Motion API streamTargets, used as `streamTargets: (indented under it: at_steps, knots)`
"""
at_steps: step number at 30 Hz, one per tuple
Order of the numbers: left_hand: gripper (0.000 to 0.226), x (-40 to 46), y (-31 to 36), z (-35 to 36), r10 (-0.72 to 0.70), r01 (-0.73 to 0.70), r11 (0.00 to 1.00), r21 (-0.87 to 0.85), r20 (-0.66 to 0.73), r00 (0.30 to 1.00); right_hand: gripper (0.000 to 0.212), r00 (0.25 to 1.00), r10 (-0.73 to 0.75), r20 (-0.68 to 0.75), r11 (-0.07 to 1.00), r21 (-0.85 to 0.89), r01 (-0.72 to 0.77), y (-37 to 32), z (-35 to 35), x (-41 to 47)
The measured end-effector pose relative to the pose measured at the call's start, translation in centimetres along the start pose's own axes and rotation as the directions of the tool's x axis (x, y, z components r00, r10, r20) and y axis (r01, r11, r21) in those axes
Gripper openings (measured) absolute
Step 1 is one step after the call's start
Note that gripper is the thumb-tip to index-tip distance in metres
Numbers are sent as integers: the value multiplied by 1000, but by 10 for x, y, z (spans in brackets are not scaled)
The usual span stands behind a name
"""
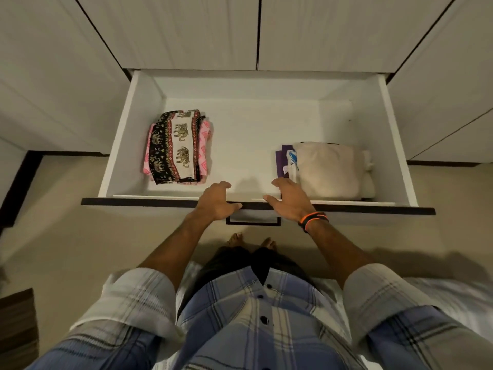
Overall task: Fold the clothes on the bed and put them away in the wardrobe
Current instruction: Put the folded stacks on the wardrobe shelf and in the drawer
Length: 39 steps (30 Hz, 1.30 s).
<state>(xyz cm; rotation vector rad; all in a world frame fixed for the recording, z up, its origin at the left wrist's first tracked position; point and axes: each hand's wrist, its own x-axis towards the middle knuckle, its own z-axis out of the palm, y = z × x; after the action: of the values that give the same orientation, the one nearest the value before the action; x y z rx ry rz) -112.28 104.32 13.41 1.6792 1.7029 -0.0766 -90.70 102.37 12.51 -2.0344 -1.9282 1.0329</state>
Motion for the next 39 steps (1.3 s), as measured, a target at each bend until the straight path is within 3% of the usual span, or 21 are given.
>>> streamTargets:
  at_steps: [7,15,24,33,39]
  knots:
    - [80,-30,-15,34,158,-145,944,296,-19,987,53,988,-121,-94,946,-313,86,16,30,-45]
    - [115,-48,-28,60,137,-177,874,452,119,983,81,996,-76,53,860,-503,92,27,63,-66]
    - [122,-39,-34,63,116,-193,873,448,192,975,112,997,-9,75,836,-547,48,30,81,-60]
    - [122,0,-13,34,75,-183,875,449,247,966,107,986,43,164,880,-474,40,18,43,-20]
    - [125,38,0,18,54,-167,860,483,239,969,109,986,35,163,855,-515,55,15,25,20]
